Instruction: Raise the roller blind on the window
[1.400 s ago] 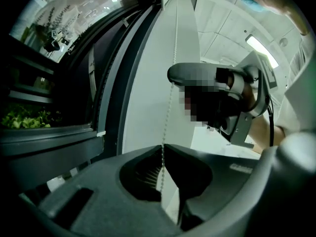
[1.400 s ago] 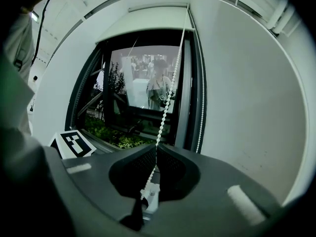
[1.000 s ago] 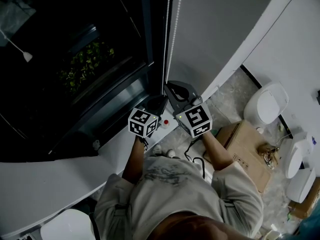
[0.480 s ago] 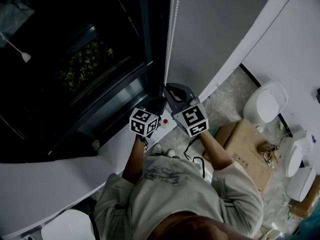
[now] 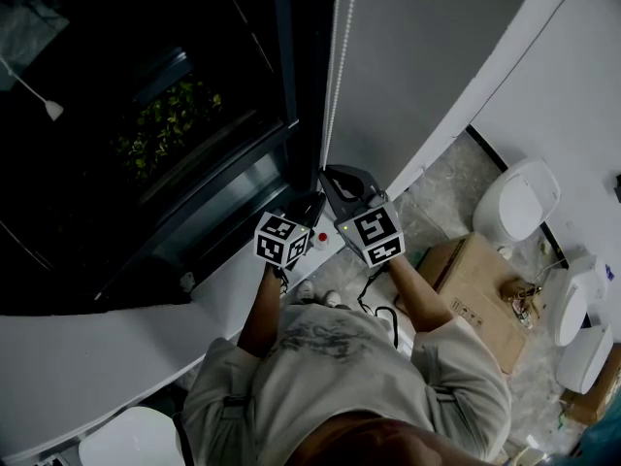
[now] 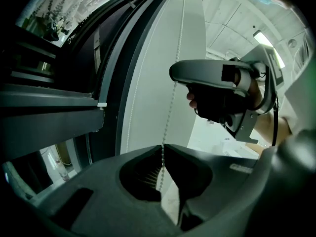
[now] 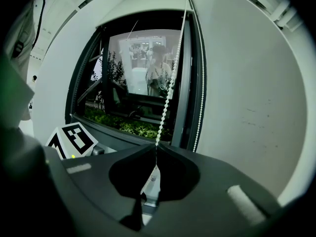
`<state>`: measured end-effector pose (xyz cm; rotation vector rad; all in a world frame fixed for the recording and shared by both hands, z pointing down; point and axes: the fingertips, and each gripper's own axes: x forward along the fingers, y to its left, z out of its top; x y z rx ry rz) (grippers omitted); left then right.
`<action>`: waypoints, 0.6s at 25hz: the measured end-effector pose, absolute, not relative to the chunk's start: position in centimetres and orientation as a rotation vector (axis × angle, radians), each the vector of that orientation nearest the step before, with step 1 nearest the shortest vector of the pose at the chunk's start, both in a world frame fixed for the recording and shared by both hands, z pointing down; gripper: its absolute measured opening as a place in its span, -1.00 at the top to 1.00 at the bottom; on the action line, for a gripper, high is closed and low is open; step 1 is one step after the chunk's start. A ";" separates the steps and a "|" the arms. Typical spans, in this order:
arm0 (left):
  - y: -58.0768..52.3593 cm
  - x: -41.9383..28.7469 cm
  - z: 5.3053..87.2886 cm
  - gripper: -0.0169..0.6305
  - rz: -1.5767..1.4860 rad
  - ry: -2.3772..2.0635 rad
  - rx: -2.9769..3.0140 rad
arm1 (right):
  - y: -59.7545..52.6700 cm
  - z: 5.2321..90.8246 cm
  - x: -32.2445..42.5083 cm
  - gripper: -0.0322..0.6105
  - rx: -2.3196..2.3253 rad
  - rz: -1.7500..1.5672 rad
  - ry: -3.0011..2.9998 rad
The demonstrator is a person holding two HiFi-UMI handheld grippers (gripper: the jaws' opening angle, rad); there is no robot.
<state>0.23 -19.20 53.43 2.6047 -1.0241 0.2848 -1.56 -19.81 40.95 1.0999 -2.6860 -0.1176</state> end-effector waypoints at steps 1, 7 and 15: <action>-19.2 0.2 53.4 0.87 0.283 -1.024 2.606 | -19.8 40.9 -1.6 0.86 1.103 -0.122 -2.685; -19.2 0.0 53.1 0.87 0.277 -1.023 2.619 | -19.9 40.7 -1.6 0.85 1.125 -0.161 -2.675; -19.3 -0.6 52.6 0.86 0.267 -1.068 2.643 | -19.9 40.4 -1.1 0.84 1.159 -0.211 -2.667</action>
